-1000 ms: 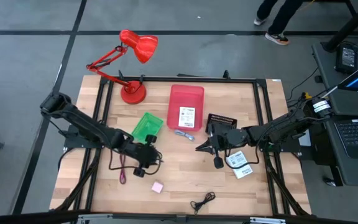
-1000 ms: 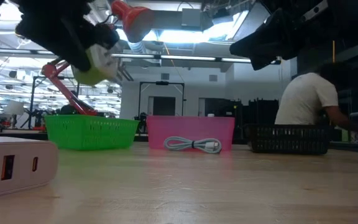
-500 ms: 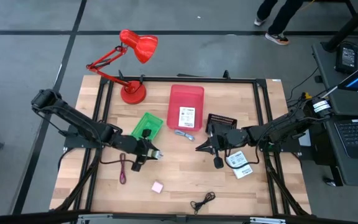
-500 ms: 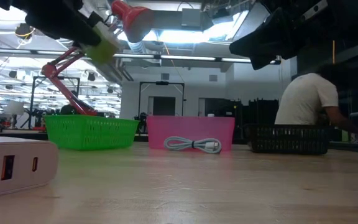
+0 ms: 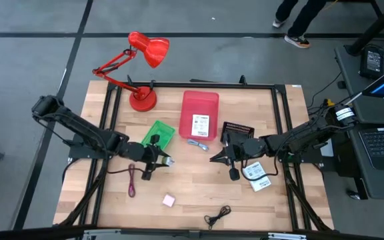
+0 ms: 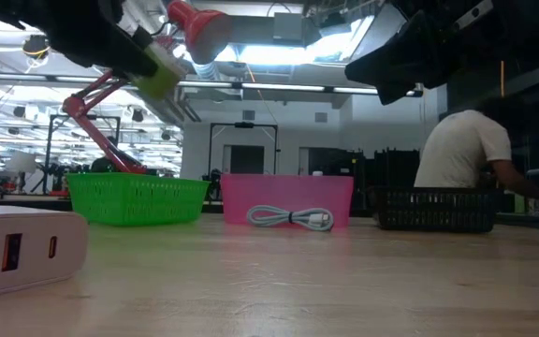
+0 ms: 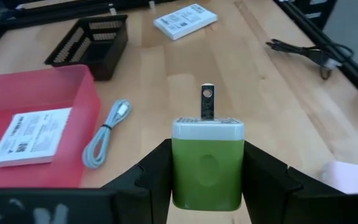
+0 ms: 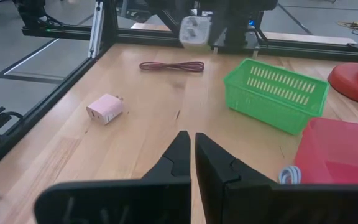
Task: Pick and place items into bin
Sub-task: Put the green charger adapter into the green bin
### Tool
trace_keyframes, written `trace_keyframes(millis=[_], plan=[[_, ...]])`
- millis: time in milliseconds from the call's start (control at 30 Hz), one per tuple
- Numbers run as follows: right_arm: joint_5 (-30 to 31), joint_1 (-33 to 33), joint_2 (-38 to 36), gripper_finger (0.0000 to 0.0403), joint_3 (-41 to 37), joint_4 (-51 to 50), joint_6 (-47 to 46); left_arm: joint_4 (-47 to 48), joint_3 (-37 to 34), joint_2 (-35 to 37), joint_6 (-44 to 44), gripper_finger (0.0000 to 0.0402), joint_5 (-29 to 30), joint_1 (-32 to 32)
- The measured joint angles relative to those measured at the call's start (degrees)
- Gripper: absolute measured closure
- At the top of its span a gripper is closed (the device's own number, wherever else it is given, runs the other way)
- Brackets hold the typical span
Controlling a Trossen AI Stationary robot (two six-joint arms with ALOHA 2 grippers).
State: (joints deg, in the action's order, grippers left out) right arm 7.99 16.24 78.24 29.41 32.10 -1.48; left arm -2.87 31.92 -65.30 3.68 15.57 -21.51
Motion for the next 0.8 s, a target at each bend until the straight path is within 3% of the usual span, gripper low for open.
trace_keyframes(millis=[467, 800], plan=[[0.0, 0.0, 0.01, 0.0396, 0.0, -0.02, 0.02, 9.84, 0.0, 3.62, -1.16, 0.0256, 0.41, 8.16], [0.02, 0.01, 0.02, 0.0396, 0.0, -0.12, 0.13, 22.17, 0.0, 9.06, 9.69, 0.0256, 4.41, 13.69]])
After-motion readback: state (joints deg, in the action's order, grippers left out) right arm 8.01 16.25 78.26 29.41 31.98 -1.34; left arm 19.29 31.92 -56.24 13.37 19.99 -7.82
